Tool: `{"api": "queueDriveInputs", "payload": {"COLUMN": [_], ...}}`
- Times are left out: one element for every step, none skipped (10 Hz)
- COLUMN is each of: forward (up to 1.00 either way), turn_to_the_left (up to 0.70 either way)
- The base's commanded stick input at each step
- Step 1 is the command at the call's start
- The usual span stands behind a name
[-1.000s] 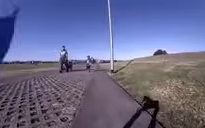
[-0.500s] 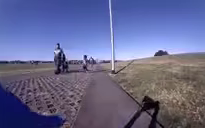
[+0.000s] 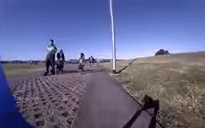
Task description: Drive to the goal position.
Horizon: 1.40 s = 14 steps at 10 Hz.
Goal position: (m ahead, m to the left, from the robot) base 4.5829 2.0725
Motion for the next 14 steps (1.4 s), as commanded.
{"api": "queueDriveInputs", "payload": {"forward": [0.70,0.70,0.70,0.70,0.70,0.70,0.70,0.70,0.70,0.70,0.70,0.70,0.70,0.70], "turn_to_the_left": [0.00,0.00,0.00,0.00,0.00,0.00,0.00,0.00,0.00,0.00,0.00,0.00,0.00,0.00]}}
